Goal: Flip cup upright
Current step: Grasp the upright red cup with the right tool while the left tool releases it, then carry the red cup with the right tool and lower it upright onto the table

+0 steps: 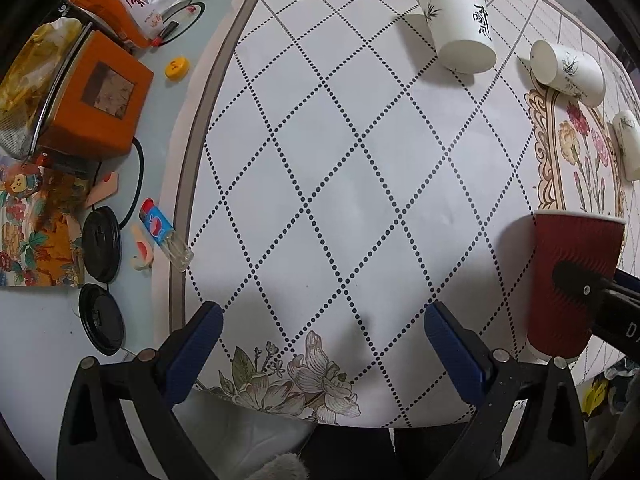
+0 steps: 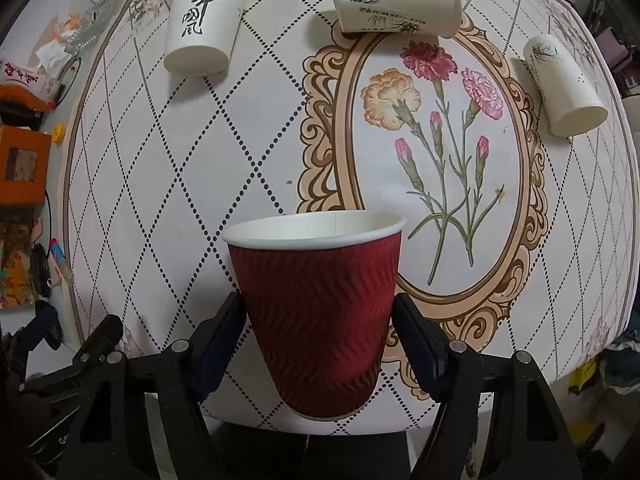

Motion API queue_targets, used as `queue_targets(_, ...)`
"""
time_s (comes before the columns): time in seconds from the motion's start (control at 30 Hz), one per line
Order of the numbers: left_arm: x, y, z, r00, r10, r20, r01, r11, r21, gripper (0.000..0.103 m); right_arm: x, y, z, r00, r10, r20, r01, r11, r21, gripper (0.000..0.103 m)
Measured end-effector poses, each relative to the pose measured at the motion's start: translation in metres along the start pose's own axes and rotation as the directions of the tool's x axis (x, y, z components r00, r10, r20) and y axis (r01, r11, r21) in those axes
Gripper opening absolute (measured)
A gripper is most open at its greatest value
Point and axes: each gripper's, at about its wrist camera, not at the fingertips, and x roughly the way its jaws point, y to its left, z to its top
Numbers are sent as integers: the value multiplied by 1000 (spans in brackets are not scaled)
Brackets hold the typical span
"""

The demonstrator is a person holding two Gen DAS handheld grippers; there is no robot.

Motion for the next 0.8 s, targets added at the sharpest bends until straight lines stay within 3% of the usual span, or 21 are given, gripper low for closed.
queue_targets(0.2,1,6,4,999,-22,-27,22,1000,-11,103,-14,-10,-3,999,21,49,-23,999,42,76)
queue_targets(0.43,1,15,19,999,-23,-28,22,1000,-8,103,-54,-8,6,971,29,239,-46,997,65,76)
queue_targets(0.63,8,21,41,1000,-23,-21,23,1000,-19,103,-64,4,20,910,20,414,-60,995,82,76)
queue_targets(0.8,19,19,56,1000,-15,-15,15,1000,-23,103,-54,20,30,827,-20,561,-25,997,73,76)
